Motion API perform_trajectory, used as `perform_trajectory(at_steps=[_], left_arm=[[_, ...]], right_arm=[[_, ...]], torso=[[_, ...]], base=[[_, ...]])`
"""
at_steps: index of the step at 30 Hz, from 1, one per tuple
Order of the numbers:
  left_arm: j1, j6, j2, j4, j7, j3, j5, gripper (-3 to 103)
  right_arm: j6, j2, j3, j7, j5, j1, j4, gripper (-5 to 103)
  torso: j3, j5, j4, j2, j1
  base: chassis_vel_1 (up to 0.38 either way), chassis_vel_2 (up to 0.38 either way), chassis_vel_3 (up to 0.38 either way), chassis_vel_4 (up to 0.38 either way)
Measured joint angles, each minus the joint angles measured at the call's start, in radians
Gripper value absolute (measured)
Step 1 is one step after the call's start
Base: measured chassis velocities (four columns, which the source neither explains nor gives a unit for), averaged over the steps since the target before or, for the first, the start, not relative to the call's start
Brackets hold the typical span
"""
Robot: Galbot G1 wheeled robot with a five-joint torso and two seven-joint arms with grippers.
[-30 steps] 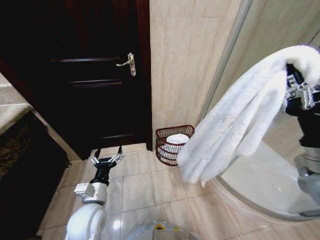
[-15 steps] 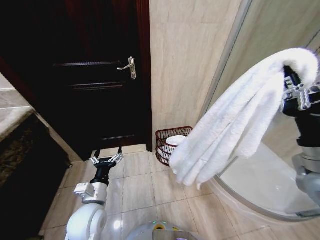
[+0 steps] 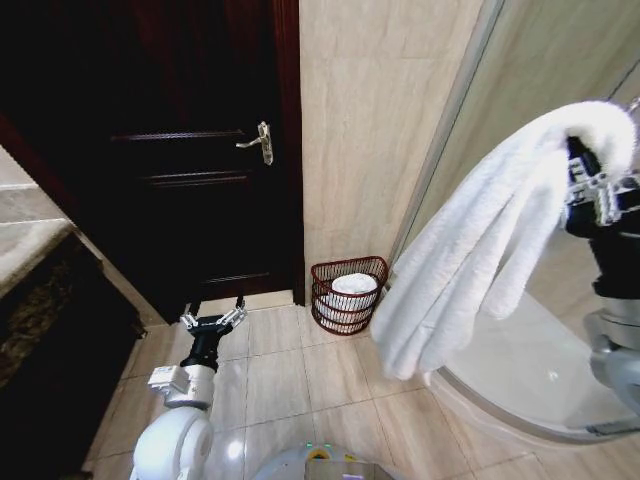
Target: Discard the used towel into the hamper.
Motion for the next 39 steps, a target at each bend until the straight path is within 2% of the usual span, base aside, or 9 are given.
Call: perform_trajectory(at_steps=[3,11,19,24,30,39], left_arm=[[0.000,0.000,0.000,0.000,0.000,0.000,0.000,100],[0.000,0.000,0.000,0.000,0.000,0.000,0.000,100],[0.000,0.000,0.000,0.000,0.000,0.000,0.000,100],[0.000,0.000,0.000,0.000,0.000,0.000,0.000,100],[0.000,0.000,0.000,0.000,0.000,0.000,0.000,100],[0.000,0.000,0.000,0.000,0.000,0.000,0.000,100]], right_arm=[[0.030,0.017,-0.023,0.003,-0.009,-0.001,-0.002,10],[0.045,0.025,-0.025,0.006,-0.012,-0.032,0.021,10],[0.075,-0.026,-0.054,-0.001,-0.020,-0.015,-0.002,10],[0.067,0.011,-0.073,0.000,-0.017,-0.019,0.006,10],[0.071,0.056,-0.073,-0.036,-0.013,0.008,0.001,10],[0.064,0.054,-0.127,-0.040,-0.035,0.051,-0.014,10]], torso=[[0.010,0.0001,0.0002,0.017,0.008],[0.026,0.0001,-0.0001,0.046,0.020],[0.047,-0.0002,0.0001,0.084,0.038],[0.060,0.0001,-0.0001,0.107,0.048],[0.076,0.0000,-0.0001,0.138,0.062],[0.098,0.0000,0.0000,0.177,0.079]], base=[[0.000,0.000,0.000,0.000],[0.000,0.000,0.000,0.000],[0.000,0.000,0.000,0.000],[0.000,0.000,0.000,0.000],[0.000,0.000,0.000,0.000],[0.000,0.000,0.000,0.000]])
